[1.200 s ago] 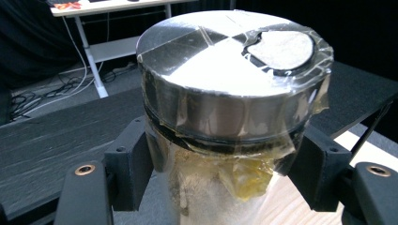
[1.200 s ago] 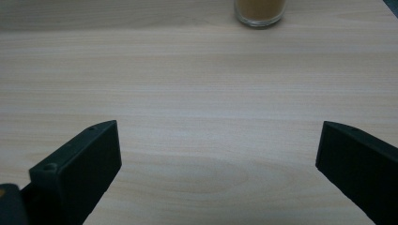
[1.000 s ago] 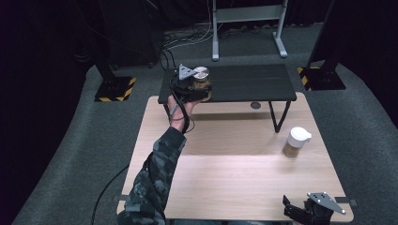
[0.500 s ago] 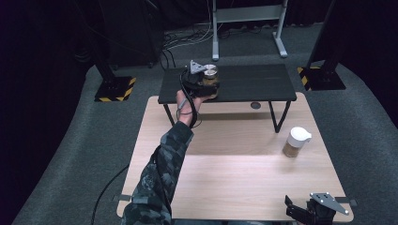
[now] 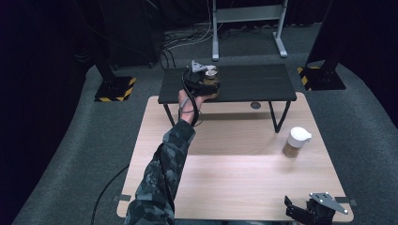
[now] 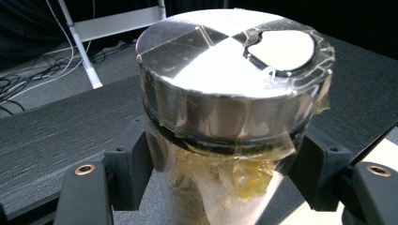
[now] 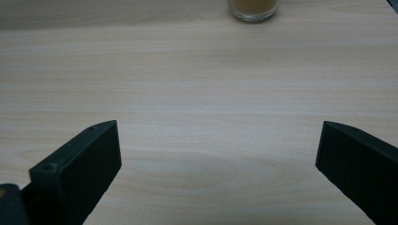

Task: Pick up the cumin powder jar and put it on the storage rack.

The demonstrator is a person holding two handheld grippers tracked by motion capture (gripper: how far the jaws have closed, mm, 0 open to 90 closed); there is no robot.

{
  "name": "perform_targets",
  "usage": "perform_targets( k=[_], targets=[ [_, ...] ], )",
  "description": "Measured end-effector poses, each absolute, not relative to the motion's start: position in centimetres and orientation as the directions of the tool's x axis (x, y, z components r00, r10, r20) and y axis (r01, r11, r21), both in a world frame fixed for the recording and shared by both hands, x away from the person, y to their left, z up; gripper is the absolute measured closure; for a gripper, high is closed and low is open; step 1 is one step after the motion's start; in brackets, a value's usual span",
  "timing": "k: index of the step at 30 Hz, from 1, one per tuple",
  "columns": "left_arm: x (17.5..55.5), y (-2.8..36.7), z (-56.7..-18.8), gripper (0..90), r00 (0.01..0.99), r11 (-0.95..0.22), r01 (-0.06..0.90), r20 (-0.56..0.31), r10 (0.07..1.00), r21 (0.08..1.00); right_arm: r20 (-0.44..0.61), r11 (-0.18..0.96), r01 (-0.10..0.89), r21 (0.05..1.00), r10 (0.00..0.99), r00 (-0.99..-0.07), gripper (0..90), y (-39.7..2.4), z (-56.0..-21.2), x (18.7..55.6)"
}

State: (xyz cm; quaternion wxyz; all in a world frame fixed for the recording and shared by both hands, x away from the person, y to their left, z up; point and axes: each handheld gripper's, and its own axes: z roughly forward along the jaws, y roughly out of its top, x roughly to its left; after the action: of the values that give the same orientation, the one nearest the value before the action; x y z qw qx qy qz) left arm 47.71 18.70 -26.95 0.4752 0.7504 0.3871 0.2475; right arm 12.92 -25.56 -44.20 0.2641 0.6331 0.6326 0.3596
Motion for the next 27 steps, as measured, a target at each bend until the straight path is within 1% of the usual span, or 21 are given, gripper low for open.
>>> perform_targets(
  k=[18, 27],
  targets=[
    [47.74, 18.63, -26.94, 30.6, 0.577, -0.254, 0.344, 0.009, 0.817, 0.904, 0.121, -0.056, 0.613, 0.788, 0.990, -0.066, 0.0, -25.53, -44.14, 12.96],
    [47.43, 17.88, -26.55, 30.4, 0.549, -0.249, 0.365, 0.009, 0.836, 0.897, 0.122, -0.052, 0.614, 0.788, 0.990, -0.073, 0.0, -25.39, -44.08, 13.02]
  ],
)
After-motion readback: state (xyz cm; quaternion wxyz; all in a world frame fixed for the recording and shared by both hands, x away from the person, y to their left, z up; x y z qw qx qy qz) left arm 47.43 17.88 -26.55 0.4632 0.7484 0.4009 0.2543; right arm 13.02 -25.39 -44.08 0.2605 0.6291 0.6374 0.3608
